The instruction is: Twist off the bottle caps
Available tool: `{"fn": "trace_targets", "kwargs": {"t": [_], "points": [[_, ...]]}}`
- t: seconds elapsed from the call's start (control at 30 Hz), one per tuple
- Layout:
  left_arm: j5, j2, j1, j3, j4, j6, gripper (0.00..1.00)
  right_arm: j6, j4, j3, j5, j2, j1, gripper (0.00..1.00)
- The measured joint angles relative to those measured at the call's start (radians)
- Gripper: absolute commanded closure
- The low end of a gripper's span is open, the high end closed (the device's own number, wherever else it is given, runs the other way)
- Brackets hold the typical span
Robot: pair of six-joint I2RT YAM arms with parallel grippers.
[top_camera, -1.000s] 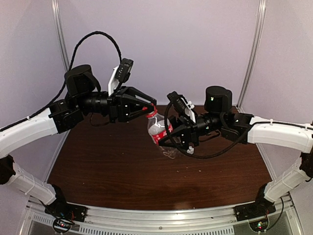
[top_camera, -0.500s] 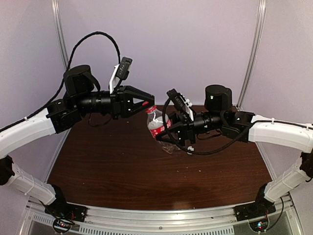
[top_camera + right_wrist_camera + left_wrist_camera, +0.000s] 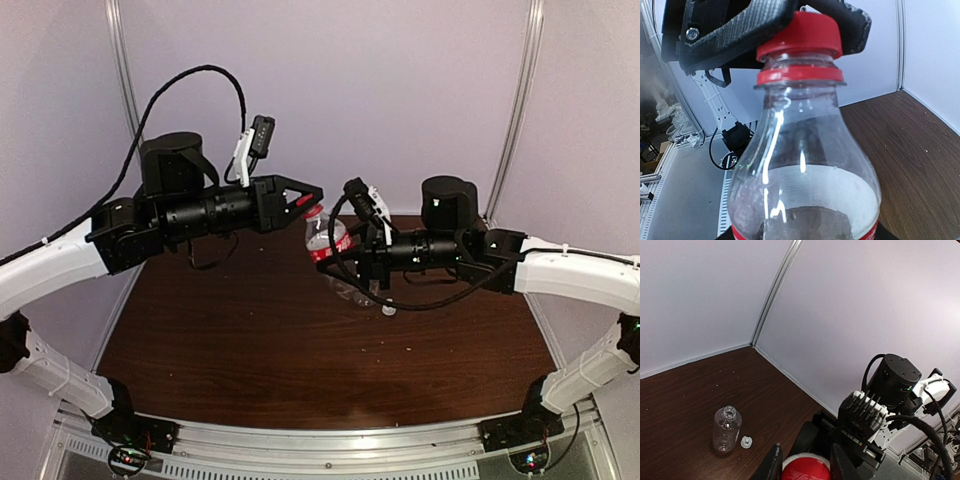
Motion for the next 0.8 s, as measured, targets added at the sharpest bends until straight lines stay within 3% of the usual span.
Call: {"fn": "trace_targets", "kwargs": {"t": [0.3, 0.4, 0.6, 0.8], "points": [[0.022, -0.002, 0.004, -0.001, 0.002, 0.044, 0.31, 0.004, 0.009, -0.046, 0.013, -0.032, -0.009, 0.64], [0.083, -0.018, 0.018, -0.005, 0.014, 0.081, 0.23, 0.003, 0.019, -0.054, -0.016, -0.036, -0.011, 0.64], [0.247, -0.066, 0.071, -0.019, 0.04, 0.15, 0.21, 0.008, 0.055, -0.06, -0.151, -0.036, -0.012, 0.63], [0.51, -0.09, 0.146, -0.074, 0.153, 0.181, 0.26, 0.036, 0.105, -0.061, -0.29, -0.035, -0.012, 0.62]]}}
